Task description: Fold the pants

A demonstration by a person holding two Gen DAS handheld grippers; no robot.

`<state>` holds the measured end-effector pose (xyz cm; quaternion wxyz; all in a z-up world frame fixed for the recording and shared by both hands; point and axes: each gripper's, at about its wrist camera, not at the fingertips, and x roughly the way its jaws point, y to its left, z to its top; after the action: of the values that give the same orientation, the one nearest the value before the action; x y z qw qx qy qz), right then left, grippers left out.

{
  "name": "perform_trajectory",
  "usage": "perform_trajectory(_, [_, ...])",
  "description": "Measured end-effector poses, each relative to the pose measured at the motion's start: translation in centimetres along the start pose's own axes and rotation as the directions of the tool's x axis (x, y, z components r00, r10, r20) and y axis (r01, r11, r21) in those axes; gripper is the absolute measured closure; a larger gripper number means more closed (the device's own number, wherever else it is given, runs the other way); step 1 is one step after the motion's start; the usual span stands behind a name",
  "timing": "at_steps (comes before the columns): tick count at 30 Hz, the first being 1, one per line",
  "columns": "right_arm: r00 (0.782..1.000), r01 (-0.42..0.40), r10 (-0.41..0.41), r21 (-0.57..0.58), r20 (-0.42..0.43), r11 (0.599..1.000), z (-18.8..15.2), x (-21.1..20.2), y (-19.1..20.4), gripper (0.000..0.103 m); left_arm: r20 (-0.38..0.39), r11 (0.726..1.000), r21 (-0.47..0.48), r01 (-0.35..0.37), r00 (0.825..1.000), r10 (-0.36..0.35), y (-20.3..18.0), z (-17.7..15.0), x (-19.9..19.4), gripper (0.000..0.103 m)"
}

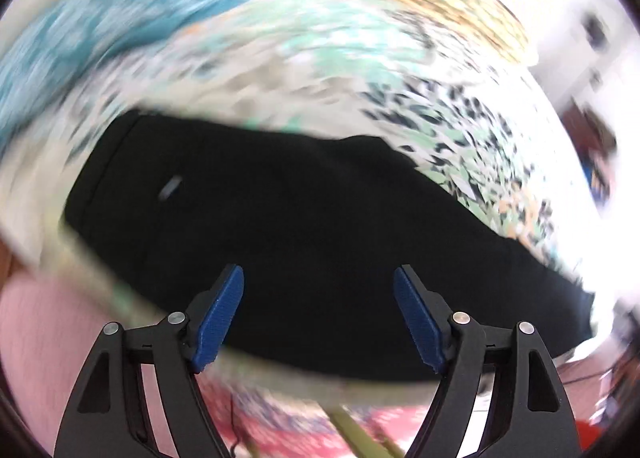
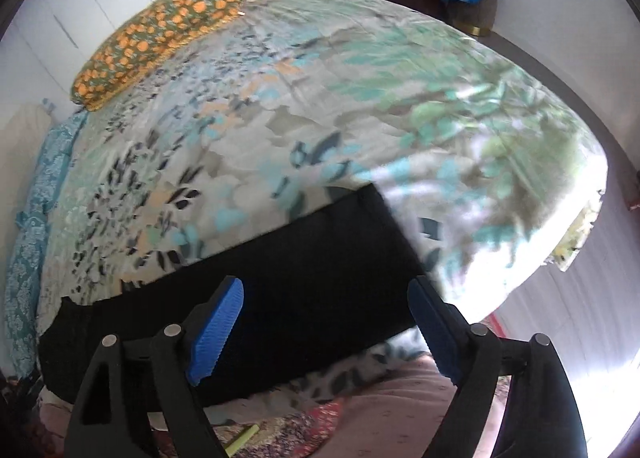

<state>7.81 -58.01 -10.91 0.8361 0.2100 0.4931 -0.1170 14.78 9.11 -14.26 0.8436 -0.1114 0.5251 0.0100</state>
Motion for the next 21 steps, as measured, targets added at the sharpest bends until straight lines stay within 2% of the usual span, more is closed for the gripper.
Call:
perform_trajectory(1, [0.999,-0.032,0.032,-0.008,-0.011,0.999,-0.2,1.1,1.5,0.016,-0.007,0.998,0.053,-0.038,0.999,0.038,-0.8,0.2,1.3,0.023])
perform_trajectory(3, [0.996,-0.088,0.088,-0.01,-0.026,0.996,-0.9,3.4,3.8,0.016,-0.053,0.976,0.123,-0.178,0.981,0.186,-1.6,0.1,4.4,0.023])
perform_trajectory(4, [0.994,-0.101,0.101,-0.002,-0.037,0.995,-1.4,4.8,4.5,0.016,-0.079,0.965,0.123,-0.231,0.967,0.241,-1.1,-0.2,5.3,0.023])
perform_trajectory(5, [0.993,-0.1,0.101,0.018,-0.059,0.995,-2.1,6.2,4.9,0.016,-0.131,0.948,0.104,-0.3,0.941,0.312,-0.1,-0.9,6.4,0.023])
perform_trajectory(6, [0.991,-0.099,0.102,0.044,-0.09,0.994,-2.8,7.7,5.0,0.016,-0.18,0.942,0.057,-0.331,0.925,0.335,1.5,-1.6,7.0,0.022])
perform_trajectory(8, [0.983,-0.1,0.111,0.082,-0.143,0.992,-4.5,10.1,4.8,0.016,-0.187,0.944,-0.095,-0.314,0.938,0.293,4.4,-2.1,5.9,0.019])
perform_trajectory(10, [0.988,-0.084,0.089,0.05,-0.123,0.995,-5.1,10.1,5.1,0.015,-0.167,0.932,-0.179,-0.316,0.943,0.288,6.1,-1.9,4.3,0.02])
perform_trajectory(13, [0.986,-0.087,0.09,0.03,-0.14,0.996,-4.8,10.4,5.4,0.008,-0.091,0.927,-0.29,-0.238,0.971,0.221,7.5,-1.6,2.6,0.019])
perform_trajectory(15, [0.988,-0.086,0.088,0.024,-0.128,0.996,-5.0,10.5,5.5,0.007,-0.034,0.945,-0.277,-0.175,0.984,0.172,6.9,-0.7,2.1,0.018])
perform_trajectory(17, [0.99,-0.067,0.067,-0.001,-0.127,0.998,-5.3,10.5,5.9,0.005,-0.012,0.964,-0.216,-0.152,0.988,0.154,5.6,0.4,2.5,0.017])
perform_trajectory(21, [0.991,-0.035,0.028,-0.049,-0.13,0.998,-5.5,10.5,6.4,0.003,-0.003,0.987,-0.12,-0.11,0.994,0.11,3.0,2.7,3.7,0.017])
